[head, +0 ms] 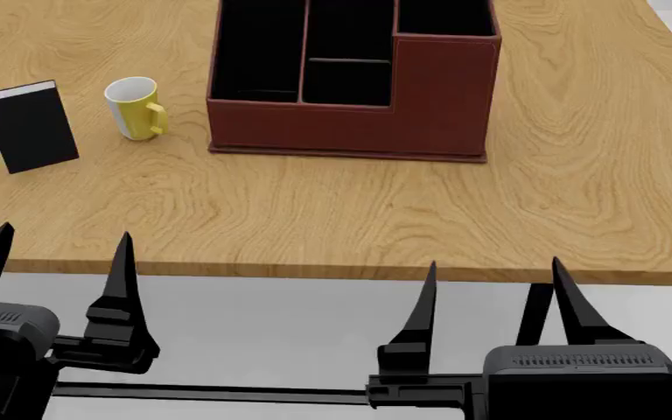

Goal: Pick up the book and place it in the back compartment of the caddy.

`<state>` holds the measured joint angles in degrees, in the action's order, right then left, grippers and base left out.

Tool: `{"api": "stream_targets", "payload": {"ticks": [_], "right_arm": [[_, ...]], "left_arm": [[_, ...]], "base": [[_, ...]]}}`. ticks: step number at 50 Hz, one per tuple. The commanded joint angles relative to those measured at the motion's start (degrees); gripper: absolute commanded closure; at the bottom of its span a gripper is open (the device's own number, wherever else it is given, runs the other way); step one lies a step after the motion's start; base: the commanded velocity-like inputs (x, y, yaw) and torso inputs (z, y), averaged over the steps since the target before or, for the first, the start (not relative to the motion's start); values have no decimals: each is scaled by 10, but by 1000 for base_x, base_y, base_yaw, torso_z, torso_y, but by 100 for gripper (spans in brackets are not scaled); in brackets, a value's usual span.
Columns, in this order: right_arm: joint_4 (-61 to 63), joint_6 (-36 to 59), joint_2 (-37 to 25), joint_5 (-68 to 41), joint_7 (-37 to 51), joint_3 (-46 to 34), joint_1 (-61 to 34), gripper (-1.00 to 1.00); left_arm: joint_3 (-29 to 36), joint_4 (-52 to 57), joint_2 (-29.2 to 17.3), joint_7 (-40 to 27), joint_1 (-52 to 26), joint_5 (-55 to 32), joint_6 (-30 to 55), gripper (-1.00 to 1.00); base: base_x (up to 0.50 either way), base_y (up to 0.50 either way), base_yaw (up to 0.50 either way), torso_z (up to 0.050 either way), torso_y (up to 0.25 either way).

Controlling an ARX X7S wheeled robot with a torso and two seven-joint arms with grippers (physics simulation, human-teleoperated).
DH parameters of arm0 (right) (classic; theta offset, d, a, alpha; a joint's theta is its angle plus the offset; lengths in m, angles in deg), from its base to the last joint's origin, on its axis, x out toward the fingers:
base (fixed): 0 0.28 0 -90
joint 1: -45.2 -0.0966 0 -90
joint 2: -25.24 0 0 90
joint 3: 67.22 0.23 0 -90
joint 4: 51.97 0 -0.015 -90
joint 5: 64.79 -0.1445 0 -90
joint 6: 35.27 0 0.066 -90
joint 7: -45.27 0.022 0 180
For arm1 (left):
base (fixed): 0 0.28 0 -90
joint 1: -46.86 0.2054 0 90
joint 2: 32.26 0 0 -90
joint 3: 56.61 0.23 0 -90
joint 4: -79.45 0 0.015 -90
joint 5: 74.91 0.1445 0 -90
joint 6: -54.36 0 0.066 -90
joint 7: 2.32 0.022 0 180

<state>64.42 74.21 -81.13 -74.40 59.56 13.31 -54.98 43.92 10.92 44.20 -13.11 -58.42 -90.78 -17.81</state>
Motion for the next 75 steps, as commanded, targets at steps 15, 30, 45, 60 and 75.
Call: {"api": "stream_targets", "payload": {"ticks": [15,30,45,60,75], "right_arm": [[1,2,-5,-3,5,-6,-1,-100],[6,2,-8,-6,9,-6,1,-100],[4,0,-10,-10,12,-6,1,-100],[5,-3,-12,-13,15,-8,1,-100],[7,-4,-15,-16,19,-8,3,-100]], "left_arm": [[2,-1,-5,-6,0,-6,-4,-100],[5,-1,-7,-10,-1,-10,-4,-100],[8,1,-10,-15,-4,-13,-1,-100],[10,-2,-14,-18,-6,-13,-6,-100],[11,-6,-17,-17,-3,-16,-21,-100]], "base": [[455,0,0,0,0],[455,0,0,0,1],[457,0,0,0,1],[458,0,0,0,1],[458,0,0,0,1]]}}
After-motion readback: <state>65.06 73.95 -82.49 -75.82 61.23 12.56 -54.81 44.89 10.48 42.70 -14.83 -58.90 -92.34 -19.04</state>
